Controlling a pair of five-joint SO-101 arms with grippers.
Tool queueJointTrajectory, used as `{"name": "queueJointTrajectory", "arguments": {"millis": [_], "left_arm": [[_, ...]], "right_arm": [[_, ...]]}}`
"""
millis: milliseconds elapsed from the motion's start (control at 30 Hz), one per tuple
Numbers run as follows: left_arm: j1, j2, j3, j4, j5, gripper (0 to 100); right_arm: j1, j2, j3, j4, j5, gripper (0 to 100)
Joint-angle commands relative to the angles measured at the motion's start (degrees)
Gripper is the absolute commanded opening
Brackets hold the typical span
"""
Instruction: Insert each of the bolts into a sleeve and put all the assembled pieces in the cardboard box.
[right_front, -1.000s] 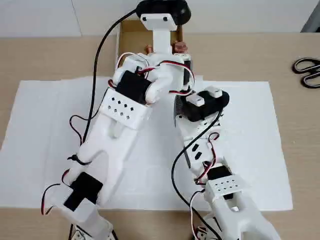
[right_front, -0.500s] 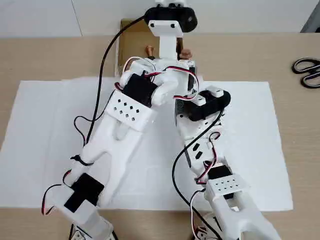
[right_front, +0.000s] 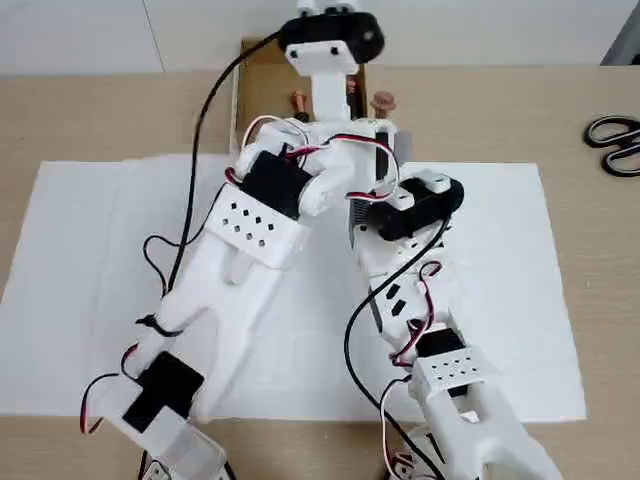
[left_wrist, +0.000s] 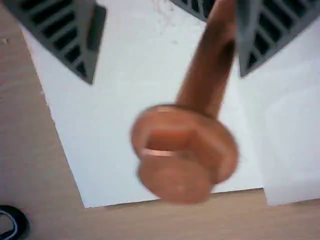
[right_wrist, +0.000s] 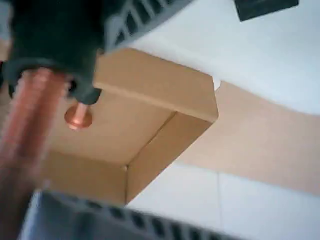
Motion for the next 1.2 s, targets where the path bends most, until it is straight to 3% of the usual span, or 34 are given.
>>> {"name": "queueJointTrajectory", "arguments": {"millis": [0,167,433,633,1167], "left_arm": [[0.4,-3.9,-0.9,0.5,1.1,20],[0.6,-3.6,0.0,0.5,1.1,19],[0.4,-3.6,4.6,-1.7,1.1,1],[0.7,-3.8,6.1,-3.6,1.1,1],[4.4,-3.5,8.9,-5.4,1.0,1]], "right_arm": [[0.2,-2.0,-4.0,-1.2,0.6,0.4],[0.2,-2.0,-3.9,-1.5,0.6,0.4],[0.1,-2.1,-4.1,-1.3,0.7,0.4],[0.1,-2.1,-4.1,-1.5,4.1,0.4],[0.3,-2.1,-11.4,-1.6,4.2,0.4]]}}
